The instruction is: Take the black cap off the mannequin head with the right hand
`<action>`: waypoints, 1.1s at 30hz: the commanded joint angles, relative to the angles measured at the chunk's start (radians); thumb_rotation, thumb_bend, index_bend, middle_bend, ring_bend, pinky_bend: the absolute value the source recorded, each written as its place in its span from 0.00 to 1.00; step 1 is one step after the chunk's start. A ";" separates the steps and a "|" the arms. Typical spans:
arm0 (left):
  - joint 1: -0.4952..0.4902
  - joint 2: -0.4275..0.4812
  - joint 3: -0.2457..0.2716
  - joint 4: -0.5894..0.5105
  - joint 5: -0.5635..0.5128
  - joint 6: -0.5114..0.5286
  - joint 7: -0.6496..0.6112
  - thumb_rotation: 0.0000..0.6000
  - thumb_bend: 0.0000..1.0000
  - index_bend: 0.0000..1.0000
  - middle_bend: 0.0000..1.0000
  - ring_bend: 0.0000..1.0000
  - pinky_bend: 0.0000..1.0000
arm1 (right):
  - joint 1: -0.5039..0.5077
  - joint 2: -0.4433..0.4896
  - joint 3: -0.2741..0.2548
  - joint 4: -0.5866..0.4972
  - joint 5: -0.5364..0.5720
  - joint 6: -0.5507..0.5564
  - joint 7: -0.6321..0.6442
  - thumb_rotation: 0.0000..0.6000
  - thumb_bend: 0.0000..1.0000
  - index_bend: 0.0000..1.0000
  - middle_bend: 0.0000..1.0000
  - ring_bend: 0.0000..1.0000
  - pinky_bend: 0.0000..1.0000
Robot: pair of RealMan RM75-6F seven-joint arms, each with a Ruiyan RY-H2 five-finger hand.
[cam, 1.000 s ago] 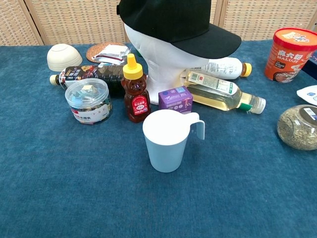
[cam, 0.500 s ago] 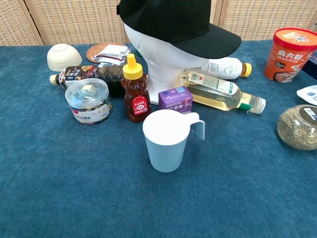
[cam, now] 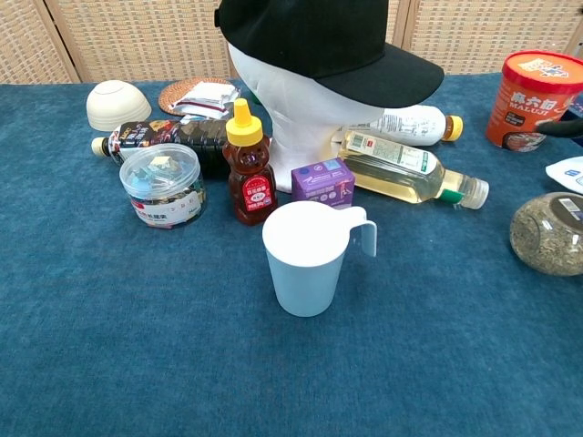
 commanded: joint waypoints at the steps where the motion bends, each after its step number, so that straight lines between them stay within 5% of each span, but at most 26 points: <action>1: -0.003 0.000 -0.001 -0.003 -0.003 -0.003 0.003 1.00 0.08 0.00 0.00 0.00 0.00 | 0.056 -0.081 0.023 0.037 -0.001 -0.013 -0.052 1.00 0.00 0.00 0.09 0.05 0.15; 33: -0.005 -0.029 -0.009 0.055 -0.051 -0.018 -0.035 1.00 0.08 0.00 0.00 0.00 0.00 | 0.233 -0.430 0.134 0.271 0.151 -0.013 -0.155 1.00 0.00 0.12 0.17 0.11 0.19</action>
